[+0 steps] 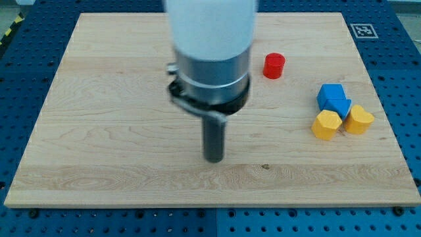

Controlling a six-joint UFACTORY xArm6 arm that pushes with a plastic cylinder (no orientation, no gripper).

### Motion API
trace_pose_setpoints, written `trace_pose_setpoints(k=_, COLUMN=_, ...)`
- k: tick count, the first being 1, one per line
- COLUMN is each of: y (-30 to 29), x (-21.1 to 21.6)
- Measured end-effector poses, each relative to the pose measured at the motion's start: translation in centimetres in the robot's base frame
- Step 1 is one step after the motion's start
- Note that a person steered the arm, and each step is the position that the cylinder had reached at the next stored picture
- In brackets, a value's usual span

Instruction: Move your arm towards red circle

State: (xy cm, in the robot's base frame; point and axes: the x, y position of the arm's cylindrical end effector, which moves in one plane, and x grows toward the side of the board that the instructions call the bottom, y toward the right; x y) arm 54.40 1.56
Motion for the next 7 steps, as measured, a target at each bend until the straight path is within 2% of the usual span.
trace_pose_setpoints(k=1, y=4.3, x=-3.4)
trace_pose_setpoints(k=3, y=4.8, x=-6.4)
trace_pose_setpoints(k=4, y=4.7, x=-10.9)
trace_pose_setpoints(k=6, y=4.3, x=-14.3)
trace_pose_setpoints(k=7, y=4.2, x=-18.7)
